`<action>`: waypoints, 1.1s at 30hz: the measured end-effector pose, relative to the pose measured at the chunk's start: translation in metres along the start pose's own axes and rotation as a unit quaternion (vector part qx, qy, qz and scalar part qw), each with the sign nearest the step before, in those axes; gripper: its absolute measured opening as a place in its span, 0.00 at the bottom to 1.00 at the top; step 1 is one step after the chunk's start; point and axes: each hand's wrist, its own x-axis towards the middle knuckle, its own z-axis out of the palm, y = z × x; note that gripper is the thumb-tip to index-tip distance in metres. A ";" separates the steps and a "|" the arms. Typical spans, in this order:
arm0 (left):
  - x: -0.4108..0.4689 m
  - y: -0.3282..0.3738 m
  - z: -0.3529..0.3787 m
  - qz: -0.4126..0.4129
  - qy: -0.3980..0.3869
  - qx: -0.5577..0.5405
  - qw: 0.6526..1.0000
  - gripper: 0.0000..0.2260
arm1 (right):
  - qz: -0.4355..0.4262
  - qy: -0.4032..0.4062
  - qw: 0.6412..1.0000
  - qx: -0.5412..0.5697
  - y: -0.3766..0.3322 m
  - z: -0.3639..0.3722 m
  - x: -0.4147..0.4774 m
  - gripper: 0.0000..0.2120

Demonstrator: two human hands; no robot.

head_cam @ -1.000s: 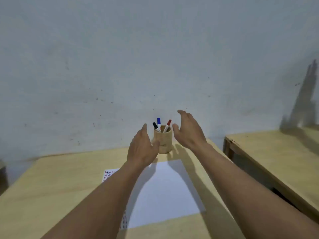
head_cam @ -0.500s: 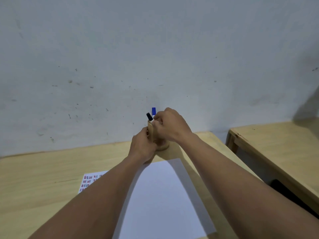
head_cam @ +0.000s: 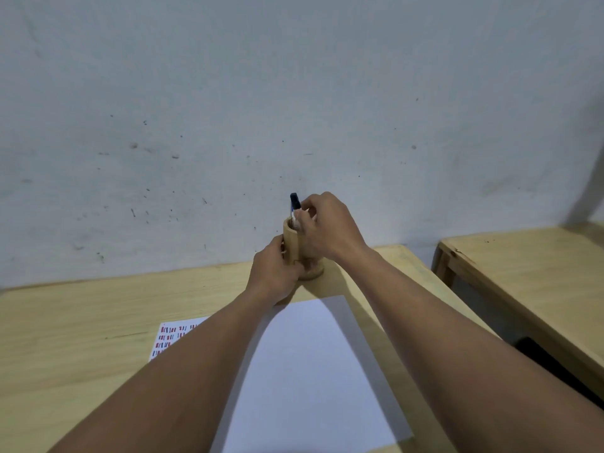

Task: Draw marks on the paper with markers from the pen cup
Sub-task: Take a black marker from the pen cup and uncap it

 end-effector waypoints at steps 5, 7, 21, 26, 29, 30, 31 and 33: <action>-0.006 0.004 -0.003 -0.002 0.005 -0.007 1.000 0.26 | -0.023 0.037 0.999 0.006 -0.009 -0.019 -0.007 0.13; -0.011 0.006 -0.009 -0.016 0.010 0.004 1.000 0.32 | -0.041 0.049 0.998 0.001 -0.016 -0.028 -0.010 0.13; -0.075 0.054 -0.108 0.044 0.141 -0.076 0.986 0.19 | -0.143 0.030 0.986 -0.074 -0.079 -0.054 -0.067 0.10; -0.109 0.068 -0.129 0.046 0.096 -0.185 0.977 0.12 | -0.165 0.018 0.978 -0.125 -0.087 -0.049 -0.098 0.11; -0.128 0.067 -0.134 0.058 0.068 -0.181 0.979 0.09 | -0.174 0.020 0.976 -0.127 -0.093 -0.046 -0.114 0.11; -0.132 0.065 -0.135 0.063 0.068 -0.176 0.980 0.07 | -0.173 0.020 0.977 -0.126 -0.096 -0.046 -0.118 0.11; -0.136 0.064 -0.137 0.068 0.072 -0.168 0.981 0.06 | -0.170 0.018 0.978 -0.122 -0.098 -0.045 -0.121 0.11; -0.142 0.060 -0.140 0.071 0.092 -0.162 0.980 0.05 | -0.167 0.024 0.980 -0.107 -0.102 -0.045 -0.131 0.10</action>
